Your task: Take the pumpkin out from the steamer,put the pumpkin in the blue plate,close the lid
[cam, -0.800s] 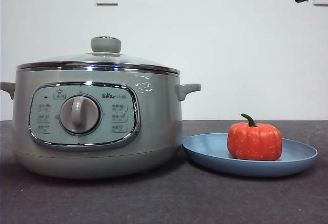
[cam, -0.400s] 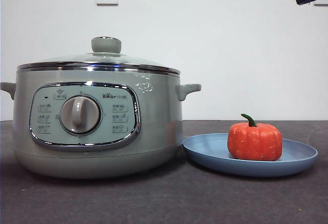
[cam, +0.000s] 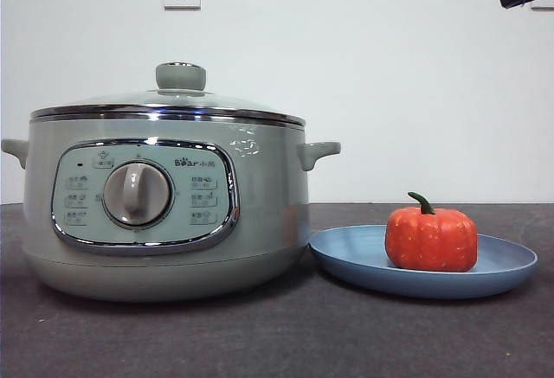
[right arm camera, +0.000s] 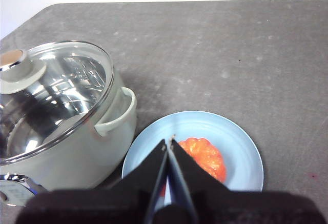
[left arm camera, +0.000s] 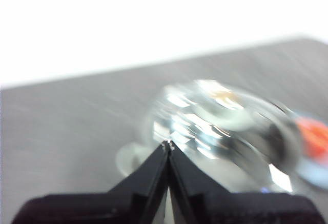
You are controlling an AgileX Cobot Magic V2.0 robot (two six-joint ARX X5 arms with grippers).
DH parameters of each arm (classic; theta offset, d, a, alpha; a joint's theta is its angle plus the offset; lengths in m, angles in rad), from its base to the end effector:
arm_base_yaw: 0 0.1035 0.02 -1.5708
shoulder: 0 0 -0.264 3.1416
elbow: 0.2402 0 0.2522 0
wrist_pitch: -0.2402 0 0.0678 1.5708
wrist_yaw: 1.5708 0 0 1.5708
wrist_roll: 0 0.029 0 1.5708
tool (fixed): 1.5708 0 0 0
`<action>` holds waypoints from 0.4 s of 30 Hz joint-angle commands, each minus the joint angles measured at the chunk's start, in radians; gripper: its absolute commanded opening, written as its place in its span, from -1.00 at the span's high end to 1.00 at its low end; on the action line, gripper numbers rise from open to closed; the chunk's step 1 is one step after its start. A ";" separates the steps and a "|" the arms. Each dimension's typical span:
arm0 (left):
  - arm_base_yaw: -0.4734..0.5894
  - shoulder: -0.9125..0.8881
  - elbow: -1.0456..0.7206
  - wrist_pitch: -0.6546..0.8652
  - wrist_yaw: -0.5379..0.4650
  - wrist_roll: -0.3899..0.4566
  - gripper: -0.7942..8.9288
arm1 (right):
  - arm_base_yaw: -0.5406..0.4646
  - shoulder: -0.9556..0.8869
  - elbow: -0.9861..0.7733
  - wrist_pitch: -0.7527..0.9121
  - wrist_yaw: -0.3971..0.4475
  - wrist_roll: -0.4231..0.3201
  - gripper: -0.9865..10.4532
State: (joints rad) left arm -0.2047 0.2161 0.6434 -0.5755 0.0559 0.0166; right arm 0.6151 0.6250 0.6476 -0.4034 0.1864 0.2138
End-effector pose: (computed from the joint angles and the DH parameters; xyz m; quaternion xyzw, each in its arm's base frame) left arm 0.0544 -0.0130 0.3019 0.0137 0.0727 -0.1302 0.9887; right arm 0.1165 0.0757 0.2877 0.0290 0.1955 0.1891 0.9619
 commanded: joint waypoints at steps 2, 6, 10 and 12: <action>0.137 -0.104 -0.138 0.072 0.003 0.006 0.84 | 0.000 -0.002 -0.005 0.003 0.003 0.009 0.83; 0.219 -0.180 -0.297 0.166 0.003 0.003 0.84 | 0.000 -0.002 -0.005 0.002 0.003 0.009 0.83; 0.246 -0.215 -0.454 0.285 0.004 -0.024 0.84 | 0.000 -0.002 -0.005 0.002 0.003 0.009 0.83; 0.246 -0.215 -0.512 0.335 0.003 -0.036 0.84 | 0.000 -0.002 -0.005 0.002 0.003 0.009 0.83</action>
State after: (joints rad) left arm 0.0372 0.0063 0.1551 -0.2684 0.0563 -0.0013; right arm 0.6151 0.6250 0.6476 -0.4042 0.1864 0.2138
